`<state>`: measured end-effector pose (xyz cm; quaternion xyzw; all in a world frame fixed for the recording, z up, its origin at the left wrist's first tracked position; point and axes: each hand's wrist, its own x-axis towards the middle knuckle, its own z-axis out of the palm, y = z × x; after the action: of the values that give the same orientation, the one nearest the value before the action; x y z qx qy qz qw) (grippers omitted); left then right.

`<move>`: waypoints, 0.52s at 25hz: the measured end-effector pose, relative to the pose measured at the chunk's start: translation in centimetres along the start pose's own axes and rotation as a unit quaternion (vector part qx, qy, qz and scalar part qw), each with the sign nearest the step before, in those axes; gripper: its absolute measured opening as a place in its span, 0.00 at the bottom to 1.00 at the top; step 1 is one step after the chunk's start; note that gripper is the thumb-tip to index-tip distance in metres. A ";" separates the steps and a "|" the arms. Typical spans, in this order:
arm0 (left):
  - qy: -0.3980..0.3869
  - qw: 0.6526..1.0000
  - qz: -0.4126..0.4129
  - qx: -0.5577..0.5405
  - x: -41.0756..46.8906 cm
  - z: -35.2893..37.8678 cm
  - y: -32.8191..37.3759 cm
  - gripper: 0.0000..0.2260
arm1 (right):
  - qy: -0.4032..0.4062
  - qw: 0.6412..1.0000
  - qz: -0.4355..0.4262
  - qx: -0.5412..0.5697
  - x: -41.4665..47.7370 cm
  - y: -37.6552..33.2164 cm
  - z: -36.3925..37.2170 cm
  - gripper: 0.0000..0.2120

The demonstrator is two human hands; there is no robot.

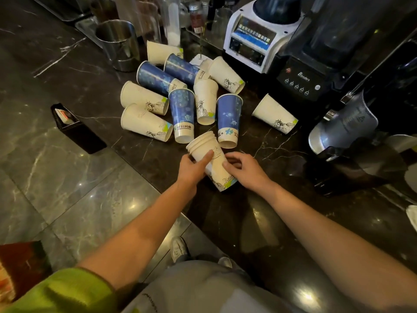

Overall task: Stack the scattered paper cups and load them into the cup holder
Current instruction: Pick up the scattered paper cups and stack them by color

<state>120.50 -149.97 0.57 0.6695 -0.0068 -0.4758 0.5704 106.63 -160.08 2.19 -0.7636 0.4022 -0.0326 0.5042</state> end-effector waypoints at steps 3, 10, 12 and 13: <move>-0.027 0.996 0.076 0.033 -1.9 -1.8 0.7 0.41 | 0.015 0.999 -0.030 0.031 -1.0 -0.5 0.8 0.22; -0.084 0.950 0.256 0.161 -3.4 -4.2 3.1 0.37 | 0.025 0.997 -0.054 0.056 -1.9 -2.5 1.7 0.23; -0.109 0.939 0.277 0.170 -3.1 -4.6 2.8 0.38 | 0.026 0.997 -0.053 0.045 -2.0 -3.1 1.5 0.21; -0.116 0.935 0.289 0.171 -3.0 -4.7 2.6 0.38 | 0.030 0.997 -0.055 0.041 -2.2 -3.5 1.2 0.21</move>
<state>123.29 -145.73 3.98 0.6662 -0.3475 -0.3558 0.5558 107.74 -157.20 5.16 -0.7620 0.3730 -0.0995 0.5200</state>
